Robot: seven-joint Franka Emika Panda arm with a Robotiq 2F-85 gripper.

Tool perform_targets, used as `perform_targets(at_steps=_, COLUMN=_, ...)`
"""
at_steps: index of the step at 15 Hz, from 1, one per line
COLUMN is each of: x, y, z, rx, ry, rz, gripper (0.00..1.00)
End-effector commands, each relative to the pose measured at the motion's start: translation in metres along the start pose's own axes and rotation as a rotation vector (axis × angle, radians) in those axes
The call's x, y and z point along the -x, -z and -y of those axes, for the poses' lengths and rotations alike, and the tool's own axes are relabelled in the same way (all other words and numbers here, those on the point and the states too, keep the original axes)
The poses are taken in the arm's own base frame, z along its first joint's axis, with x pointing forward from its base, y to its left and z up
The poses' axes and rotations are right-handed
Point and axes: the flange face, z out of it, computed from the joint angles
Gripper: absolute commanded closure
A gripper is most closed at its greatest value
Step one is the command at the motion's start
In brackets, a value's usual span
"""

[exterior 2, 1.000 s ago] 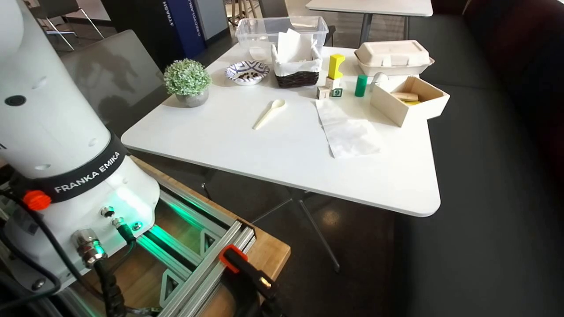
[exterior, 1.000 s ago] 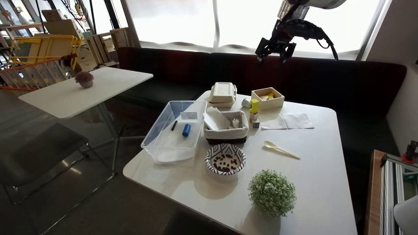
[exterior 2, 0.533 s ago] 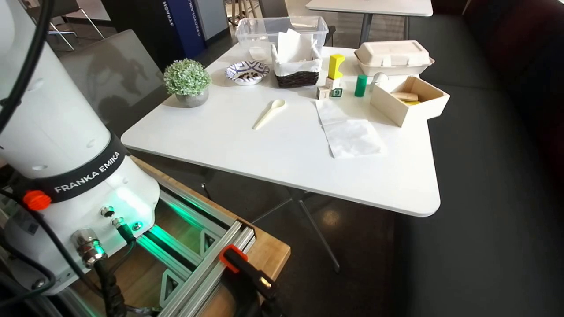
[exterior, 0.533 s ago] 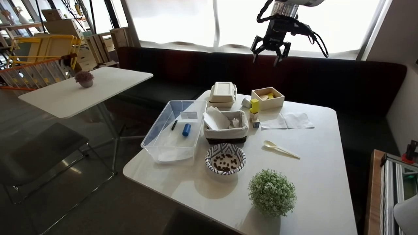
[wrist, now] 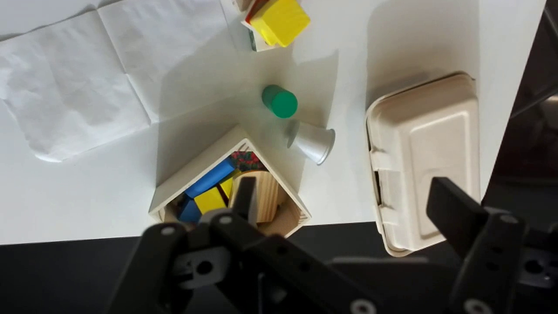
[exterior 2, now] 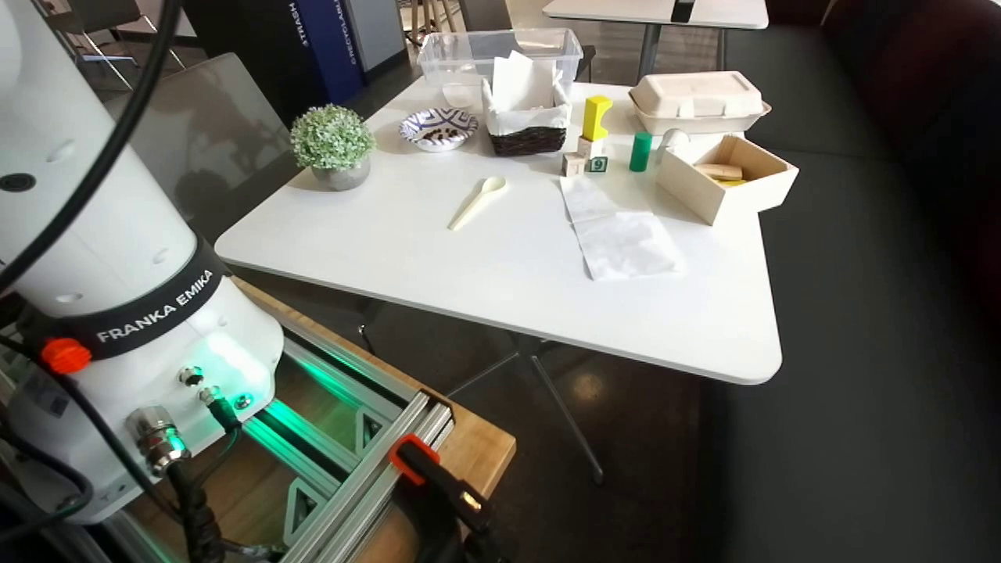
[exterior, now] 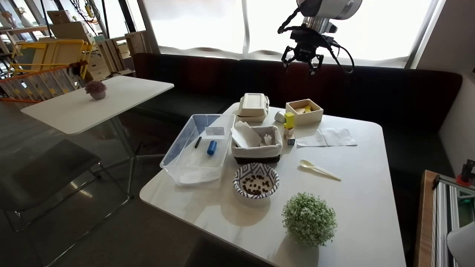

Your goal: Move the wooden box forwards.

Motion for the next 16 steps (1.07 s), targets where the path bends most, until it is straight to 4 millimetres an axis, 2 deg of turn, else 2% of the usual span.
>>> perform_targets(at_steps=1, x=-0.001, y=-0.002, z=0.001, rx=0.001, ry=-0.015, rz=-0.003, gripper=0.0)
perform_targets(at_steps=6, x=-0.002, y=-0.002, z=0.002, rx=-0.001, ry=-0.034, rz=-0.006, gripper=0.0)
perform_targets(at_steps=11, x=-0.032, y=-0.037, z=0.025, rx=0.038, ry=-0.188, rz=-0.007, gripper=0.0)
perform_targets(at_steps=16, x=-0.067, y=-0.09, z=0.038, rx=0.052, ry=-0.363, rz=-0.047, gripper=0.0)
